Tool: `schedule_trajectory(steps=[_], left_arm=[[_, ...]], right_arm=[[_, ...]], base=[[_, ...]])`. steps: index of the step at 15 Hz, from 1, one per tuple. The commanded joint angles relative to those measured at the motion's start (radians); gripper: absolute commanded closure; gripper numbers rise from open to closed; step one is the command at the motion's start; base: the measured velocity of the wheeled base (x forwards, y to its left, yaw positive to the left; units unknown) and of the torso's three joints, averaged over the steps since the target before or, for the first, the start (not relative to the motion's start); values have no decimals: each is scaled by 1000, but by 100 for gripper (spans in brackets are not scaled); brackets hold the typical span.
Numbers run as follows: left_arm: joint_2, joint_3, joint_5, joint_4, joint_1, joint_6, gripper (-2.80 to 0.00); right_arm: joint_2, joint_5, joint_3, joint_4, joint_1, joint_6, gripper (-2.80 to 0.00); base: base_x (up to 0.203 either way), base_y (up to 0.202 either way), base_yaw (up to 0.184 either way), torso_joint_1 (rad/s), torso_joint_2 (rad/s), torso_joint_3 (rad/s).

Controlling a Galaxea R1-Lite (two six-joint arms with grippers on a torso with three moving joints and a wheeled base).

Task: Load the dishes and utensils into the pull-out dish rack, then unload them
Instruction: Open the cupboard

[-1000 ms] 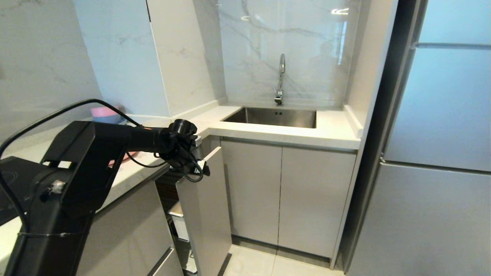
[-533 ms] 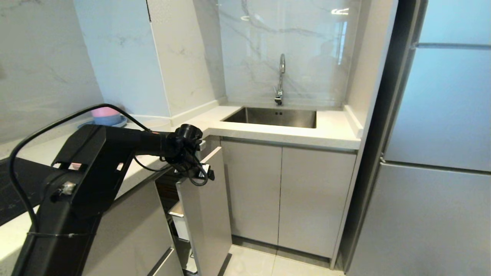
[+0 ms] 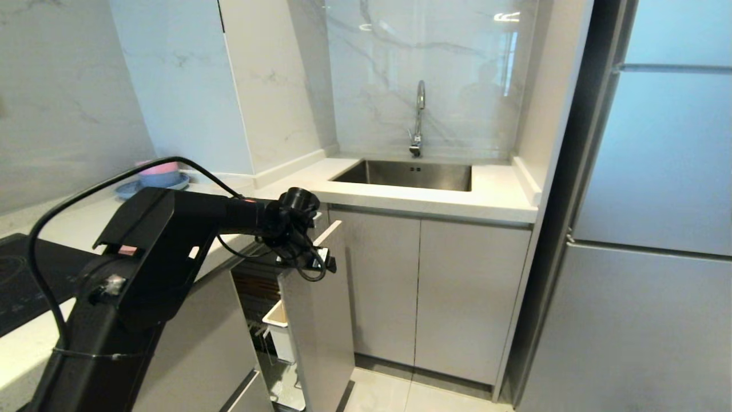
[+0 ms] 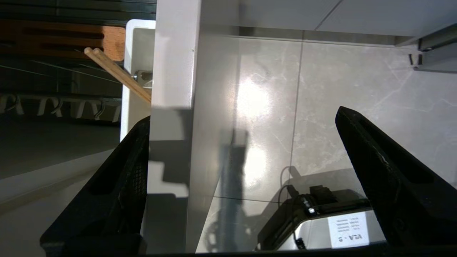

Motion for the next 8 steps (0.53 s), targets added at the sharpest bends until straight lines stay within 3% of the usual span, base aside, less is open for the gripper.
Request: schedule_trajectory(steps=[1, 8], left_arm=[[-7, 0, 3, 2, -17, -9, -280], [-18, 4, 3, 2, -142, -82, -280]], right_arm=[[1, 0, 2, 0, 0, 0, 0], [1, 0, 2, 0, 0, 0, 0]], base=[[0, 0, 0, 0, 0, 0], [0, 0, 0, 0, 0, 0]])
